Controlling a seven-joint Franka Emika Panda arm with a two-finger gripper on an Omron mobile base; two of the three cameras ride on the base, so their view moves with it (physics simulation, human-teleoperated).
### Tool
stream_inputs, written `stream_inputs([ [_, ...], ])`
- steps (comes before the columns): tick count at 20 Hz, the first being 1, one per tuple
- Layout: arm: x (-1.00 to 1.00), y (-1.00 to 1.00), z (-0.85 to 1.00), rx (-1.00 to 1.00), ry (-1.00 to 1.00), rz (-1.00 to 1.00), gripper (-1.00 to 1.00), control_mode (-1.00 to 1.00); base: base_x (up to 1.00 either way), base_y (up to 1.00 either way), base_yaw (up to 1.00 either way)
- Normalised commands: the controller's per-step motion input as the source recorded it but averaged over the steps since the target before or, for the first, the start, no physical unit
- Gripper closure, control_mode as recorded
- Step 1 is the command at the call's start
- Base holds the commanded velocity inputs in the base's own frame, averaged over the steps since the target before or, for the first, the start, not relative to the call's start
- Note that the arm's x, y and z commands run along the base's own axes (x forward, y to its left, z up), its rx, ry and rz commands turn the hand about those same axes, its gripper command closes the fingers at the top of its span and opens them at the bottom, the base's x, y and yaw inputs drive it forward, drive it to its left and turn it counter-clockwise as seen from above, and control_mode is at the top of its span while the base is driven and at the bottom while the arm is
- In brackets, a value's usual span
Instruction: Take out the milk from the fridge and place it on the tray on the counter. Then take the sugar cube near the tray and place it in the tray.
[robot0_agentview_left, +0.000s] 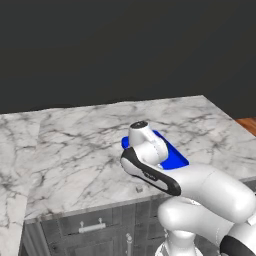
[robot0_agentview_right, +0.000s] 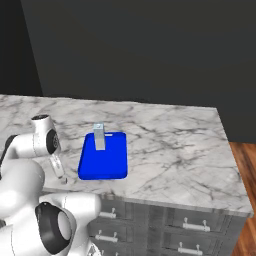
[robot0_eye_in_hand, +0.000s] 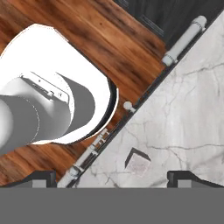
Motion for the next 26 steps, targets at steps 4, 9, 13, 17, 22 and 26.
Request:
stream_inputs([
  [4,-0.20,0.00,-0.25,0.00,0.11,-0.08,-1.00,-1.00,0.00,0.00,0.00],
  [9,0.00,-0.12,-0.20,0.00,0.01,0.00,-1.00,-1.00,0.00,0.00,0.00],
  [13,0.00,-0.15,-0.24,0.00,0.00,0.00,-1.00,-1.00,0.00,0.00,0.00],
  [17,0.00,-0.02,-0.24,0.00,0.00,0.00,-1.00,-1.00,0.00,0.00,0.00],
  [22,0.03,0.00,-0.18,0.00,0.00,0.00,-1.00,-1.00,0.00,0.00,0.00],
  [26,0.21,0.00,-0.14,0.00,0.00,0.00,-1.00,-1.00,0.00,0.00,0.00],
])
